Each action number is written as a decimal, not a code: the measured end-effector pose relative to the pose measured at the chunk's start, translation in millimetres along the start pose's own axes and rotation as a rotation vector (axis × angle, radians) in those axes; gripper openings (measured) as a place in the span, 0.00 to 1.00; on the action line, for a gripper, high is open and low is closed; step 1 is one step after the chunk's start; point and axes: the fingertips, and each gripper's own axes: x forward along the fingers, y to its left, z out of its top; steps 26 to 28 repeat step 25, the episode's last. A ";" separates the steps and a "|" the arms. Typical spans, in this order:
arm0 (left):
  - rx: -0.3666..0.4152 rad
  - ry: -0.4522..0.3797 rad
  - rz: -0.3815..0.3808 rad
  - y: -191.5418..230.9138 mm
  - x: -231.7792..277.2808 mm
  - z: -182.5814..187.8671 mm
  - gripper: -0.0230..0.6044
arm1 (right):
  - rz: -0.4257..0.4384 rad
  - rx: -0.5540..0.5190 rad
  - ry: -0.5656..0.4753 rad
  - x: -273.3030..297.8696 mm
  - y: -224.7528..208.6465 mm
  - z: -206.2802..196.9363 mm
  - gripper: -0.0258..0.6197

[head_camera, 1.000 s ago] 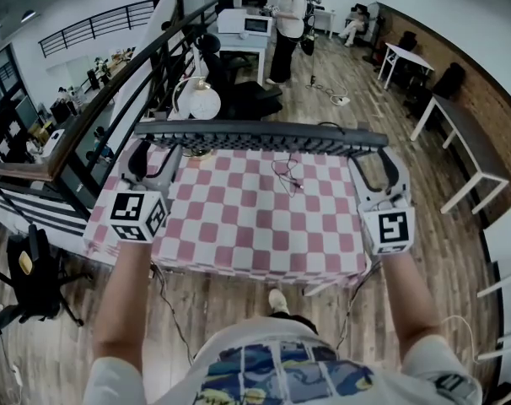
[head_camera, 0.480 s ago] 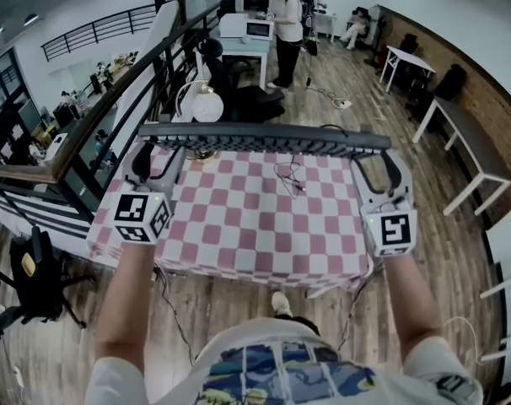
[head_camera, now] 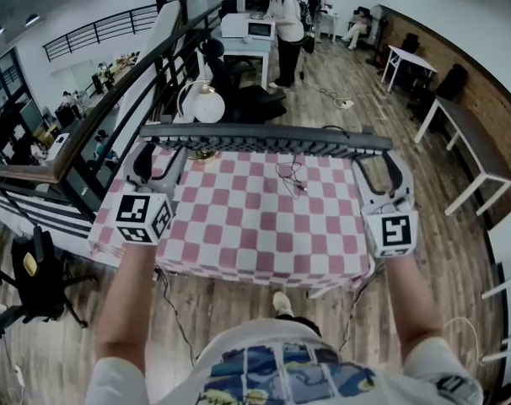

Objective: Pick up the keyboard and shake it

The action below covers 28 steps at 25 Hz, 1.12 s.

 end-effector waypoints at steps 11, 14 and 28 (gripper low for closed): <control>0.005 0.002 -0.001 -1.1 3.1 -3.6 0.46 | -0.006 0.007 -0.002 2.4 0.1 -6.0 0.40; 0.005 0.003 0.000 -2.4 2.9 -2.3 0.46 | -0.006 0.008 0.000 1.0 -1.1 -5.9 0.40; 0.010 0.005 -0.001 -0.2 9.5 -3.9 0.46 | -0.008 0.011 0.007 8.1 -2.1 -10.7 0.40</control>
